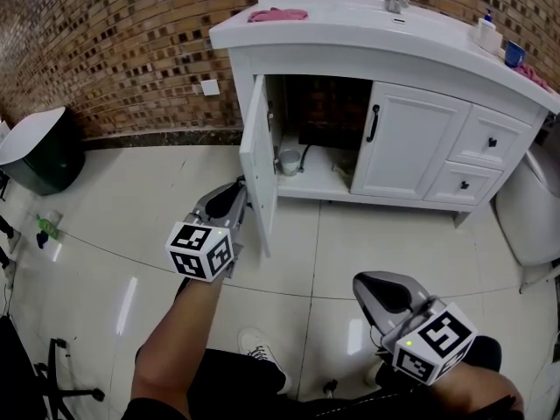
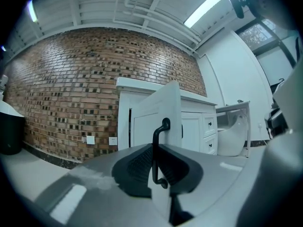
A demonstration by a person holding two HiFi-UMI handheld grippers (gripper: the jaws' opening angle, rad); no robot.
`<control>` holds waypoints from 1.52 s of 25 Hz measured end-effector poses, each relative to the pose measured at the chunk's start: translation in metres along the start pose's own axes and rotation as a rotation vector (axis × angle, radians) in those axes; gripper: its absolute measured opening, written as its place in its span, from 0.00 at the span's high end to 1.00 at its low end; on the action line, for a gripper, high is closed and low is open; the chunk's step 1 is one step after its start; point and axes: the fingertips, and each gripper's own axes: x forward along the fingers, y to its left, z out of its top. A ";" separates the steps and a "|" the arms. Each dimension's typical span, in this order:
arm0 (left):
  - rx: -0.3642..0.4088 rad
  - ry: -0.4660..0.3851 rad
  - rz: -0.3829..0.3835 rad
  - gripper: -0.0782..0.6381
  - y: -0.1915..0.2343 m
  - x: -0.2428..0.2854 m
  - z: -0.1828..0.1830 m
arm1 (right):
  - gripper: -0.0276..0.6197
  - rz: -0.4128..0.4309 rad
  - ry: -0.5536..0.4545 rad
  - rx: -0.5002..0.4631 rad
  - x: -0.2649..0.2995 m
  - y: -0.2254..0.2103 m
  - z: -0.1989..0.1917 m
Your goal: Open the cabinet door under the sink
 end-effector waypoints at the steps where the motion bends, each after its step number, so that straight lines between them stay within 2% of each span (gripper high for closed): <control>1: -0.003 -0.003 0.012 0.86 0.006 -0.003 0.000 | 0.95 0.001 -0.002 0.000 0.000 0.001 0.001; 9: -0.015 -0.022 0.071 0.87 0.047 -0.015 -0.001 | 0.95 -0.008 0.002 0.005 -0.006 0.000 -0.002; 17: -0.017 0.003 0.094 0.86 0.052 -0.016 -0.001 | 0.95 -0.016 -0.022 0.006 -0.012 -0.002 0.004; 23: -0.154 0.050 0.081 0.84 0.052 -0.019 -0.004 | 0.95 -0.013 -0.035 0.016 -0.016 -0.001 0.007; 27: -0.185 0.104 0.084 0.84 0.049 -0.028 -0.006 | 0.95 -0.018 -0.046 0.020 -0.021 -0.004 0.010; 28: -0.191 0.117 0.081 0.88 0.045 -0.033 -0.006 | 0.95 -0.020 -0.048 0.022 -0.022 -0.005 0.010; 32: -0.196 0.101 0.005 0.88 0.013 -0.058 0.012 | 0.95 -0.038 -0.067 0.022 -0.026 -0.010 0.013; 38: -0.196 0.002 -0.228 0.89 -0.083 -0.094 0.053 | 0.95 -0.083 -0.103 0.021 -0.039 -0.019 0.021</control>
